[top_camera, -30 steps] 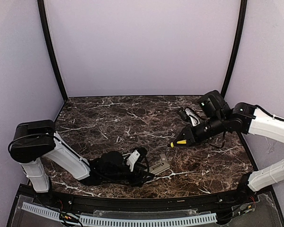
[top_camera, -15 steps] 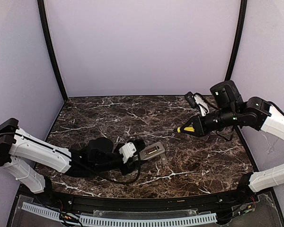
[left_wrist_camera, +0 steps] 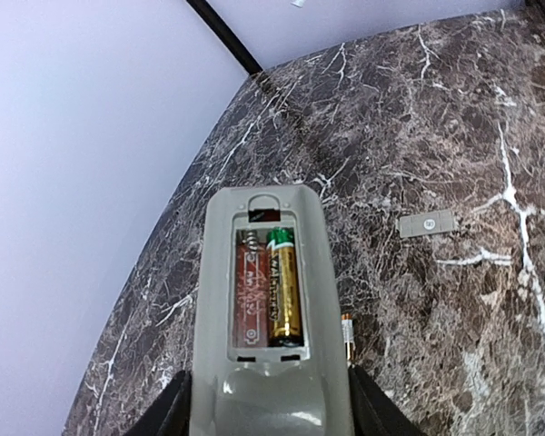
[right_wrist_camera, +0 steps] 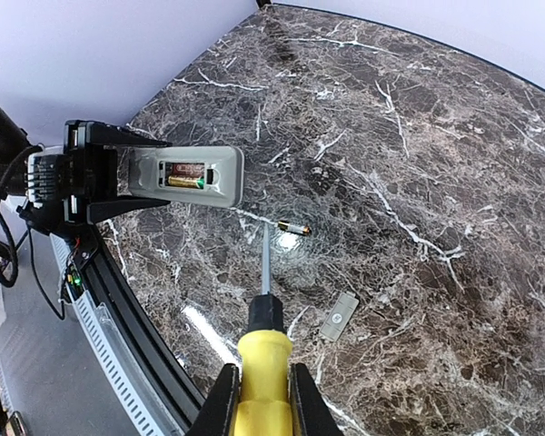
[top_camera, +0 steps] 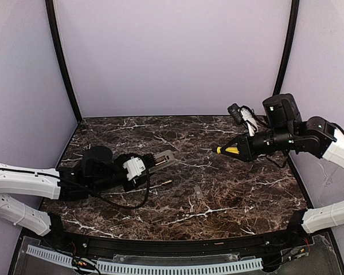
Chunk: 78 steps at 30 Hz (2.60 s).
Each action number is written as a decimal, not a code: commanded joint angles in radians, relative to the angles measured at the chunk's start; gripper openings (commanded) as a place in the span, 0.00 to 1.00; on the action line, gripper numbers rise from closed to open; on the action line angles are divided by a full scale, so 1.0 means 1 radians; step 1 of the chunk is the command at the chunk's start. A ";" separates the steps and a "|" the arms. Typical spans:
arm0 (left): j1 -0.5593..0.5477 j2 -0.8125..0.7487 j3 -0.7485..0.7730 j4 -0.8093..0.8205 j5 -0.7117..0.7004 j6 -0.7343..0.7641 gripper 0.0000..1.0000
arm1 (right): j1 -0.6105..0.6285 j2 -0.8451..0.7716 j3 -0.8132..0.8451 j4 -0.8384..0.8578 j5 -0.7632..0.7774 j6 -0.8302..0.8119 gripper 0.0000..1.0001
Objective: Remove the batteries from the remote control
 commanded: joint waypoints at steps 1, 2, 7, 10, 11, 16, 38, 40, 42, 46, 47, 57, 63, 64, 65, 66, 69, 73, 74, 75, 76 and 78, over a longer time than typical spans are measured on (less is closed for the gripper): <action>0.025 -0.019 -0.066 0.022 0.013 0.195 0.00 | -0.007 -0.004 -0.003 0.032 -0.050 -0.044 0.00; 0.036 -0.017 -0.081 0.024 0.028 0.243 0.00 | -0.008 0.003 0.003 0.022 -0.065 -0.054 0.00; 0.084 0.019 -0.137 0.083 0.099 0.363 0.00 | -0.007 0.023 0.015 -0.009 -0.115 -0.114 0.00; 0.091 0.048 -0.173 0.142 0.117 0.400 0.00 | -0.008 0.045 0.019 -0.016 -0.140 -0.156 0.00; 0.092 0.053 -0.180 0.177 0.117 0.412 0.00 | -0.007 0.057 0.024 -0.020 -0.153 -0.172 0.00; 0.092 0.105 -0.226 0.294 0.140 0.462 0.00 | -0.008 0.120 0.064 -0.041 -0.221 -0.271 0.00; 0.086 0.345 -0.338 0.807 0.310 0.508 0.00 | 0.033 0.475 0.340 -0.238 -0.280 -0.636 0.00; 0.085 0.387 -0.339 0.841 0.316 0.522 0.00 | 0.061 0.506 0.364 -0.255 -0.247 -0.649 0.00; 0.083 0.421 -0.339 0.871 0.316 0.537 0.00 | 0.089 0.534 0.378 -0.259 -0.208 -0.662 0.00; 0.078 0.454 -0.346 0.919 0.305 0.558 0.00 | 0.125 0.592 0.416 -0.271 -0.130 -0.685 0.00; 0.075 0.456 -0.350 0.932 0.303 0.561 0.00 | 0.132 0.608 0.430 -0.279 -0.119 -0.691 0.00; 0.047 0.500 -0.357 0.961 0.262 0.619 0.00 | 0.199 0.721 0.529 -0.325 -0.029 -0.694 0.00; 0.034 0.528 -0.360 0.986 0.242 0.640 0.00 | 0.233 0.753 0.556 -0.339 0.017 -0.674 0.00; 0.032 0.530 -0.359 0.989 0.240 0.642 0.00 | 0.238 0.759 0.558 -0.342 0.026 -0.671 0.00; 0.030 0.535 -0.359 0.991 0.238 0.647 0.00 | 0.243 0.765 0.560 -0.345 0.035 -0.667 0.00; 0.028 0.538 -0.359 0.993 0.237 0.650 0.00 | 0.246 0.768 0.562 -0.346 0.041 -0.664 0.00; 0.026 0.544 -0.360 0.998 0.234 0.654 0.00 | 0.253 0.780 0.566 -0.347 0.049 -0.649 0.00; 0.023 0.547 -0.361 1.001 0.230 0.658 0.00 | 0.266 0.789 0.569 -0.348 0.058 -0.637 0.00; 0.023 0.547 -0.360 1.002 0.229 0.659 0.00 | 0.268 0.792 0.567 -0.348 0.062 -0.634 0.00; 0.023 0.548 -0.360 1.003 0.229 0.659 0.00 | 0.269 0.796 0.567 -0.348 0.072 -0.631 0.00; 0.023 0.548 -0.360 1.004 0.228 0.659 0.00 | 0.270 0.800 0.568 -0.348 0.085 -0.625 0.00; 0.023 0.547 -0.359 1.002 0.227 0.659 0.00 | 0.272 0.811 0.570 -0.352 0.105 -0.616 0.00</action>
